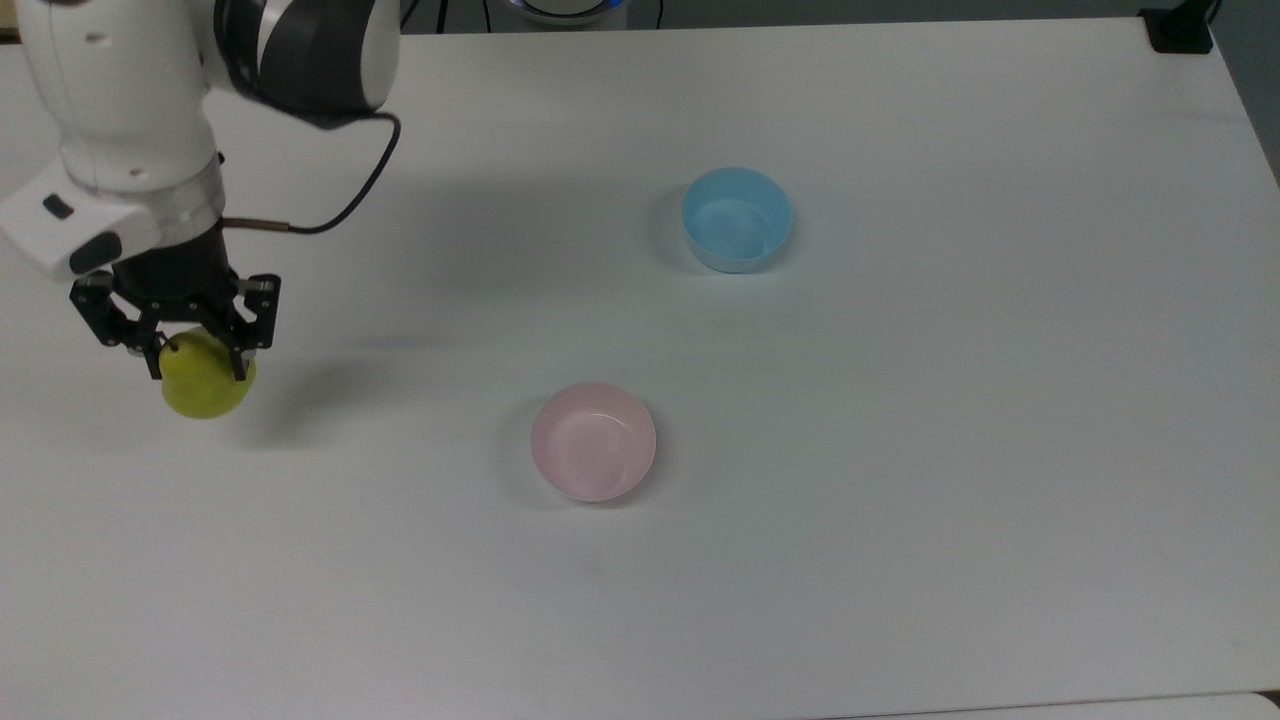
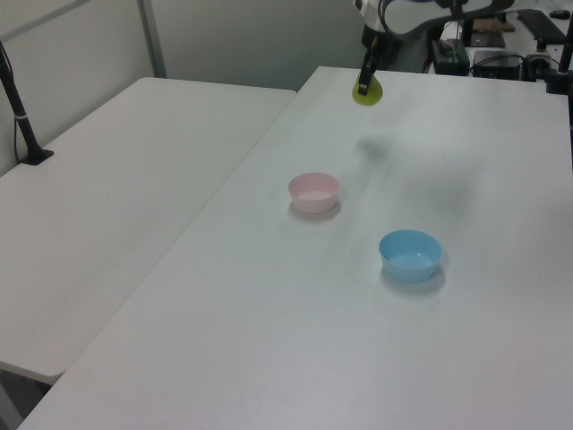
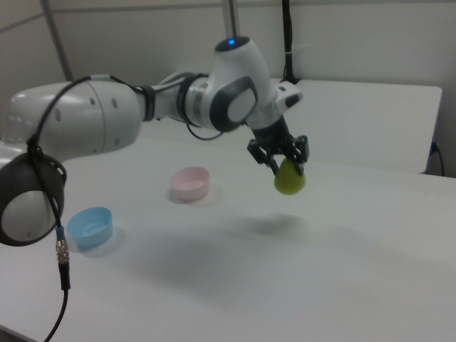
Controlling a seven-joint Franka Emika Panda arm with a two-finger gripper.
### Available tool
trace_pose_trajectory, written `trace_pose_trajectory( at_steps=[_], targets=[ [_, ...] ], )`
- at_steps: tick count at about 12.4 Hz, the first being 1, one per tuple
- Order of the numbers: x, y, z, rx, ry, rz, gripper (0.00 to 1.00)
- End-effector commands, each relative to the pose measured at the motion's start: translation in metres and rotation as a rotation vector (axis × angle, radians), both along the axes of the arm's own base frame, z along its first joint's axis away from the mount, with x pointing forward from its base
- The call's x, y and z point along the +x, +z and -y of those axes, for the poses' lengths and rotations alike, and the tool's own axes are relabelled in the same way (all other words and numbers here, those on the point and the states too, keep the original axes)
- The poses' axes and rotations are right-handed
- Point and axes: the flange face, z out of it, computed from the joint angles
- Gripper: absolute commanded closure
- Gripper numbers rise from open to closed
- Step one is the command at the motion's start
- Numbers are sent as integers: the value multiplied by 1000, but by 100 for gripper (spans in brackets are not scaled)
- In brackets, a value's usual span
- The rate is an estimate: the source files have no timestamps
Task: Pick up a pear from the bowl
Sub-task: 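Carry the held pear away from the bowls and lower it to the table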
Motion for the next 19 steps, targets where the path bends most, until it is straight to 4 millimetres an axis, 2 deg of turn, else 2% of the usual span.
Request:
trace_pose_trajectory(
  at_steps=[1, 6, 8, 11, 13, 14, 15, 16, 17, 19],
  targets=[
    [7, -33, 15, 6, 25, -18, 83],
    [10, -72, 25, 4, 25, -25, 83],
    [14, -94, 27, 1, 28, -21, 83],
    [15, -112, 27, 4, 29, -28, 83],
    [15, -121, 27, 8, 25, -35, 79],
    [13, -124, 29, 12, 17, -39, 62],
    [13, -124, 29, 18, 13, -37, 31],
    [12, -123, 31, 18, 7, -35, 17],
    [12, -121, 31, 18, 6, -34, 10],
    [12, -111, 31, 18, -5, -22, 2]
  ],
)
